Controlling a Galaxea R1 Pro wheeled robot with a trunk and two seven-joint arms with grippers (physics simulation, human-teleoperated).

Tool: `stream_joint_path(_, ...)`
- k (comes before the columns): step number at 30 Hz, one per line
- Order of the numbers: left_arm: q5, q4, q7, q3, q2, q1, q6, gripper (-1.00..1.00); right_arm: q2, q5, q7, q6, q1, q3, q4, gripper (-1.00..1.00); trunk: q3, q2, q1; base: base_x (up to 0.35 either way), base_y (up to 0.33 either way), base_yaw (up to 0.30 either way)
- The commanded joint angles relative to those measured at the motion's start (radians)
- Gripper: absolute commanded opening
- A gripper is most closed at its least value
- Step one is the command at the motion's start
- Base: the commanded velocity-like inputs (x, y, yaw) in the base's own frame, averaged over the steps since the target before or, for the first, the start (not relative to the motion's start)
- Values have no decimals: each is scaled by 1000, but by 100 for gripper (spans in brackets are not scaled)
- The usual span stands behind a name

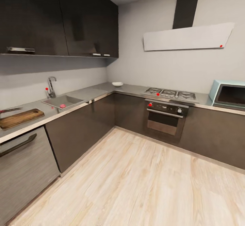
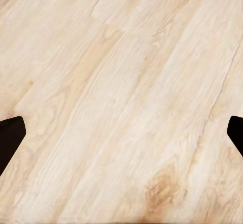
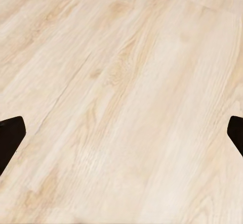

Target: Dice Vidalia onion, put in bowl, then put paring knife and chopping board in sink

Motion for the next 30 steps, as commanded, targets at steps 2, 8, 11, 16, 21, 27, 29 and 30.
stream_joint_path(2, 1, -1, 0, 1, 0, 0, -1, 100, 0, 1, -4, -3, -1, 1, 0, 100, -1, 0, 0, 0, 0, 291)
stream_joint_path(8, 1, -1, 0, 0, 0, 0, -1, 100, 0, 1, -4, -3, 0, 1, 0, 100, -1, 0, 0, 0, 0, 291)
stream_joint_path(11, 1, -1, 0, 0, -1, 0, -1, 100, 0, 1, -4, -3, -1, 1, 0, 100, -1, 0, 0, 0, 0, 291)
stream_joint_path(16, 1, -1, 0, 1, -2, 0, -1, 100, 0, 1, -4, -3, 0, 1, 0, 100, -1, 0, 0, 0, -15, 291)
stream_joint_path(21, 1, -1, 0, 1, -3, 0, -1, 100, 0, 1, -4, -3, 0, 2, 0, 100, -1, 0, 0, 0, -168, 291)
stream_joint_path(27, 1, -1, 0, 1, -3, 0, -1, 100, 0, 1, -4, -3, 0, 2, 0, 100, -1, 0, 0, 0, -270, 291)
stream_joint_path(29, 1, -1, 0, 1, -3, 0, -1, 100, 0, 1, -4, -3, 0, 2, 0, 100, -1, 0, 0, 7, -300, 290)
stream_joint_path(30, 1, -1, 0, 1, -3, 0, -1, 100, 0, 1, -4, -3, 0, 2, 0, 100, -1, 0, 0, 40, -303, 274)
